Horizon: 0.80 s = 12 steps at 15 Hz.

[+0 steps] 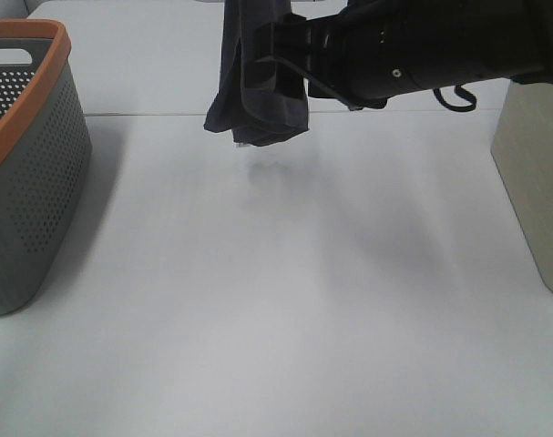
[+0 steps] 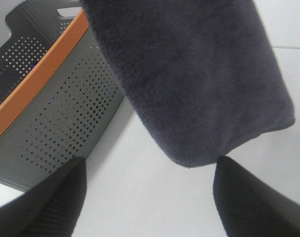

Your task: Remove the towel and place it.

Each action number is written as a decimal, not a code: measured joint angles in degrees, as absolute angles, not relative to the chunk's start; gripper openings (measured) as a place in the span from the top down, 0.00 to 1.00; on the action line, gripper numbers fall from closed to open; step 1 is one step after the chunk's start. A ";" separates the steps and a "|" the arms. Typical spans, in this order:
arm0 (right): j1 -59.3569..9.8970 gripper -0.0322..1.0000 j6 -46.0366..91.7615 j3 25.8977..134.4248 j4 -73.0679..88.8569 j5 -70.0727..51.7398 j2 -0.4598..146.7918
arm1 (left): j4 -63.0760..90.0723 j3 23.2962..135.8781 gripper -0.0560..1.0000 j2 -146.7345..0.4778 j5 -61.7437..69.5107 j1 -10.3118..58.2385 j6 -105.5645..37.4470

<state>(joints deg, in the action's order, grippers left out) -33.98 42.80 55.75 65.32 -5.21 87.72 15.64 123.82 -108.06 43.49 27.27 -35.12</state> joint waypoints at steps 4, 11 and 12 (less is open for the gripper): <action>-40.51 0.35 42.69 58.10 65.32 4.13 91.79 | 15.53 123.82 0.95 -108.06 43.49 27.27 -35.07; -41.08 0.35 38.67 62.45 65.60 13.69 97.35 | 15.53 123.82 0.95 -108.06 43.49 27.27 -35.07; -41.08 0.35 38.50 63.88 65.60 13.87 98.72 | 15.53 123.82 0.95 -108.06 43.49 27.27 -35.07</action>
